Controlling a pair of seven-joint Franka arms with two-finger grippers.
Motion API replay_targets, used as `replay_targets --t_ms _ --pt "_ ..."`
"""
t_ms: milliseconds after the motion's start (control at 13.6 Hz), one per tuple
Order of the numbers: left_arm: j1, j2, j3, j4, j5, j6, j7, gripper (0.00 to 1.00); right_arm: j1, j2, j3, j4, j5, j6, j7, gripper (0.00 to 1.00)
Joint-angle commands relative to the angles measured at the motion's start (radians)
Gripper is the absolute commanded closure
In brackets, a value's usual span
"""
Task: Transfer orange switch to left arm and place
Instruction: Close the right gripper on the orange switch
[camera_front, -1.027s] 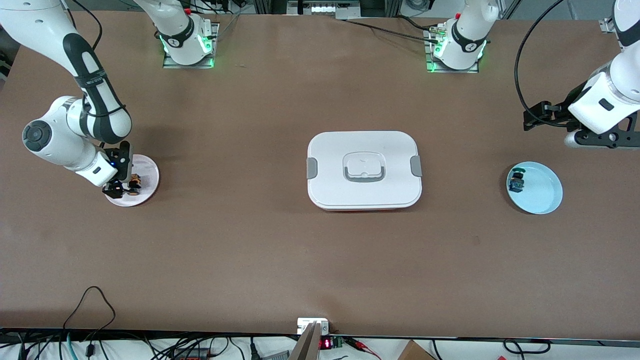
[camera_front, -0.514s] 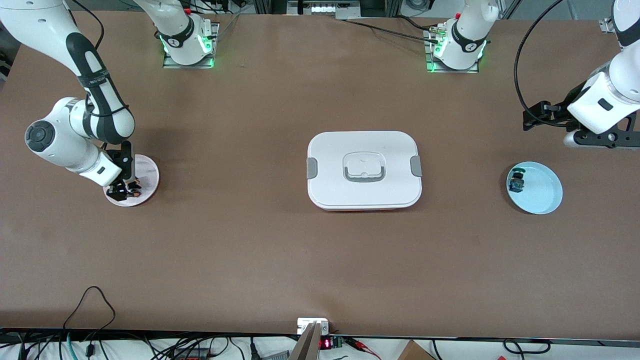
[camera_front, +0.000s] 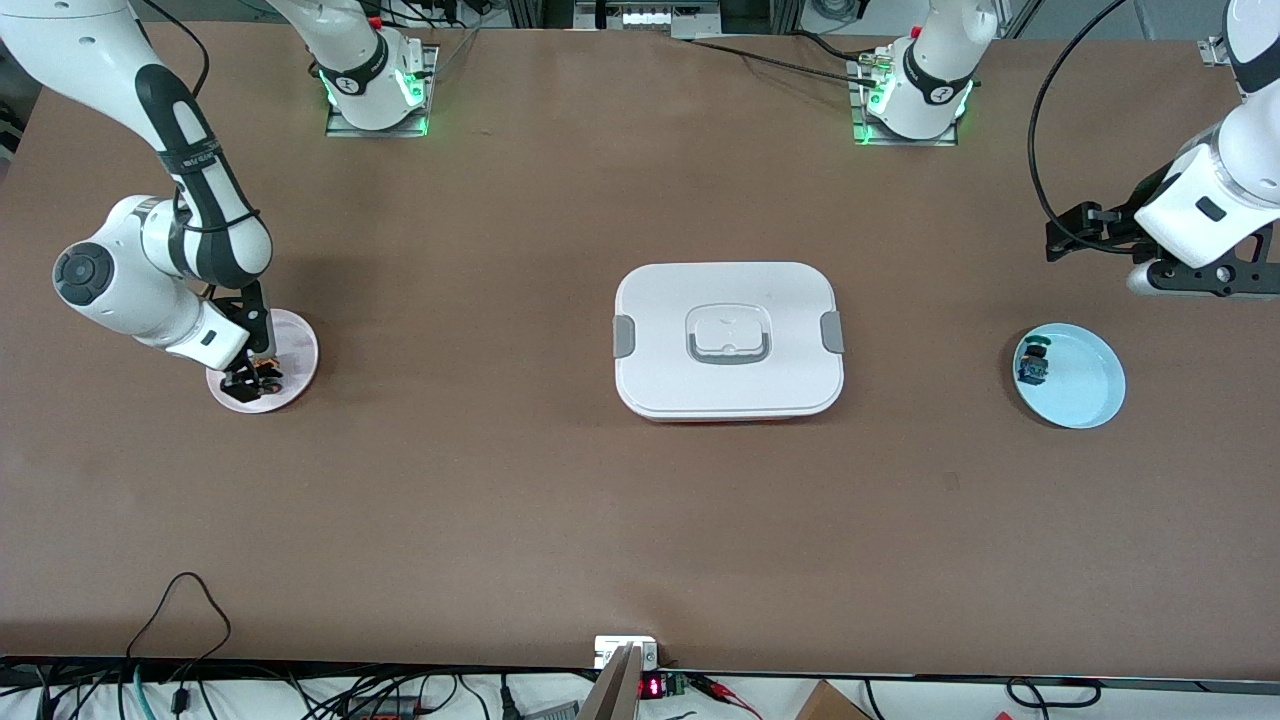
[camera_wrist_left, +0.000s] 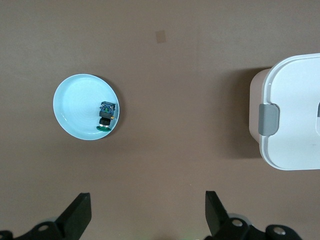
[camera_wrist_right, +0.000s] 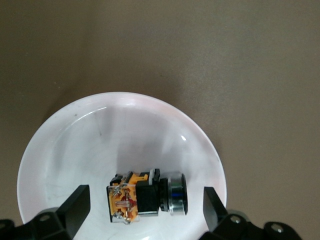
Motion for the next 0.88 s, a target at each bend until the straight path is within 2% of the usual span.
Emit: replay_targets --t_ms 0,807 --pt "-0.001 -0.002 0.003 0.018 -0.017 -0.025 -0.006 0.00 -0.007 0.017 -0.001 -0.006 0.006 0.060 -0.140 0.00" --pt "0.000 -0.002 0.003 0.018 -0.017 -0.028 -0.006 0.00 -0.021 0.058 -0.001 0.003 0.014 0.086 -0.144 0.00"
